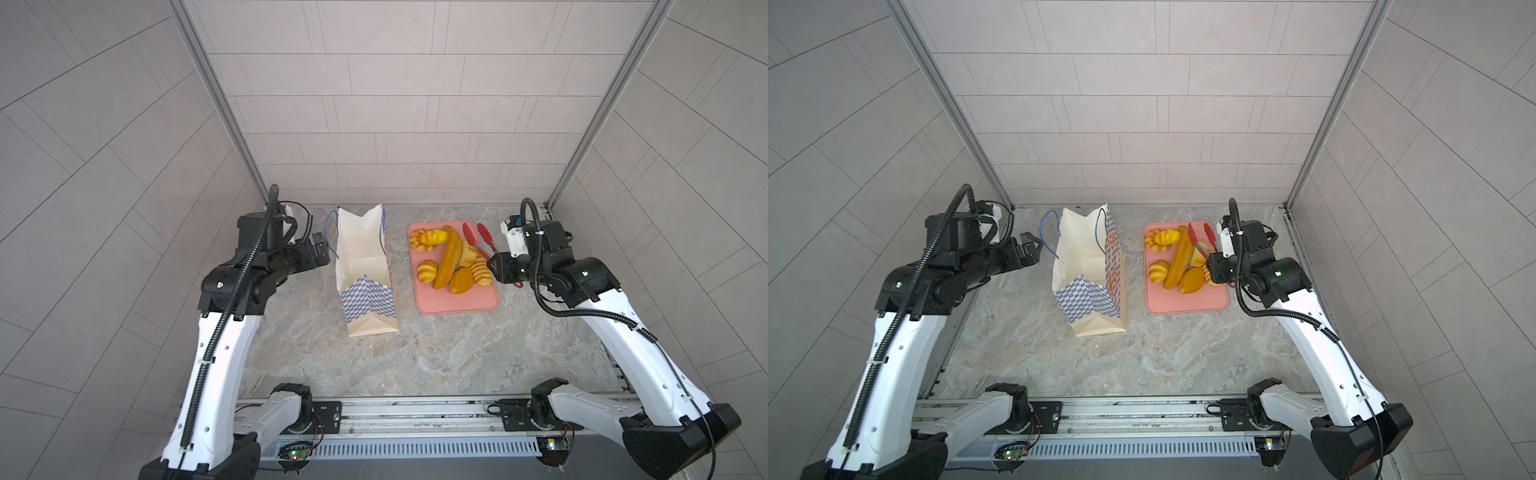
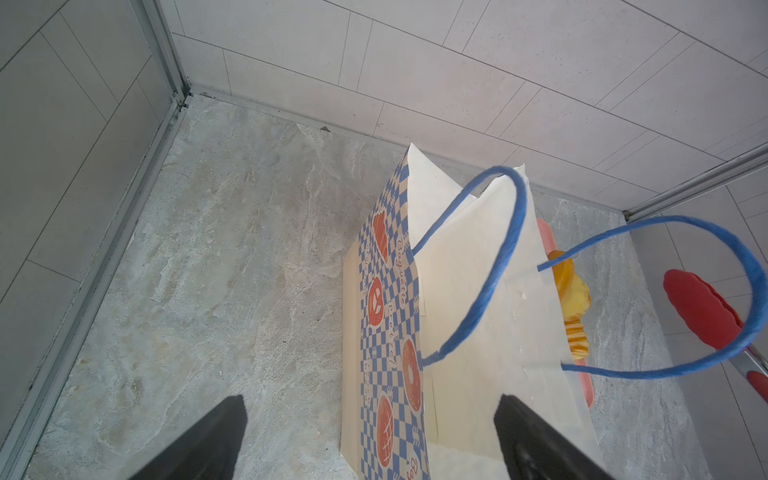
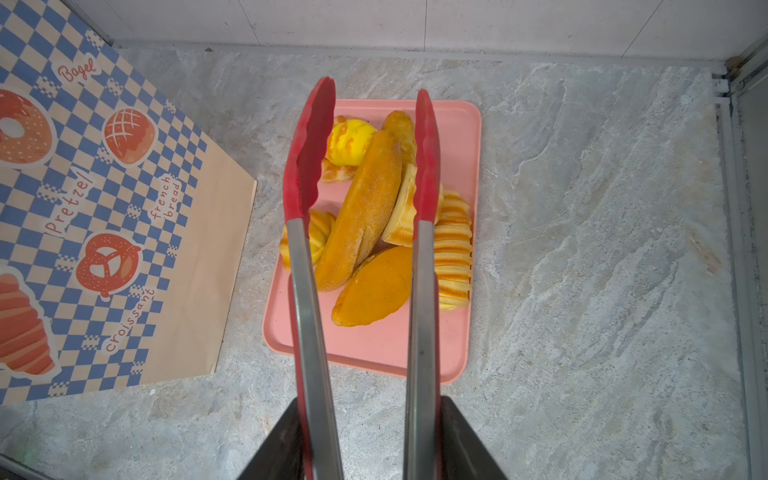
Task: Place the fake bread into the paper bag
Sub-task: 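Lift the red tongs with right gripper and bring tips over the tray, then close the tongs on the ridged cylindrical yellow bread with right gripper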
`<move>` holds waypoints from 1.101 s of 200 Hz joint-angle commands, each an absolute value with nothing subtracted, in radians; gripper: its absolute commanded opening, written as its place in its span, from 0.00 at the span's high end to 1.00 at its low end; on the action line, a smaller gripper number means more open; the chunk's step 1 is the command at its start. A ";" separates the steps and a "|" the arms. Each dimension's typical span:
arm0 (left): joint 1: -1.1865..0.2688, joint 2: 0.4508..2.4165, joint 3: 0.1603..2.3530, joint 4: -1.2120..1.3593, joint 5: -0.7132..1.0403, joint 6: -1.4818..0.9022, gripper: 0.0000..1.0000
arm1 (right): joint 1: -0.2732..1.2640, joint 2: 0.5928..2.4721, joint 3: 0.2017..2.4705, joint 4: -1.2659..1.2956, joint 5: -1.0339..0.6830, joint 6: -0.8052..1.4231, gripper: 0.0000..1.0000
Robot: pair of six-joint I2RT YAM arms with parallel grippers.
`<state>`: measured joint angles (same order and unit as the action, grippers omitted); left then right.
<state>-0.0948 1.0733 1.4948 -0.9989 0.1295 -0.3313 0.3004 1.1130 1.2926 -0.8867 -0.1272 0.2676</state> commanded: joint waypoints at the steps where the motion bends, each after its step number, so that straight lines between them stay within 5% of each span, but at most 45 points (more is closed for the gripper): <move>1: -0.083 1.099 1.517 -1.040 0.127 -0.302 0.00 | 0.304 1.110 1.315 -0.927 -0.109 0.249 0.52; 95: -0.082 1.138 1.458 -0.958 0.225 -0.337 0.01 | 0.266 1.180 1.216 -0.827 -0.133 0.301 0.55; 133: -0.089 1.168 1.427 -0.913 0.283 -0.357 0.09 | 0.202 1.187 1.187 -0.789 -0.190 0.322 0.54; 220: -0.177 1.167 1.316 -0.879 0.197 -0.354 0.15 | 0.121 1.270 1.158 -0.721 -0.291 0.345 0.51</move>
<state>-0.1627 1.1728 1.3441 -0.9005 0.2344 -0.3508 0.1238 1.2648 1.1458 -0.7597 -0.2783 0.3416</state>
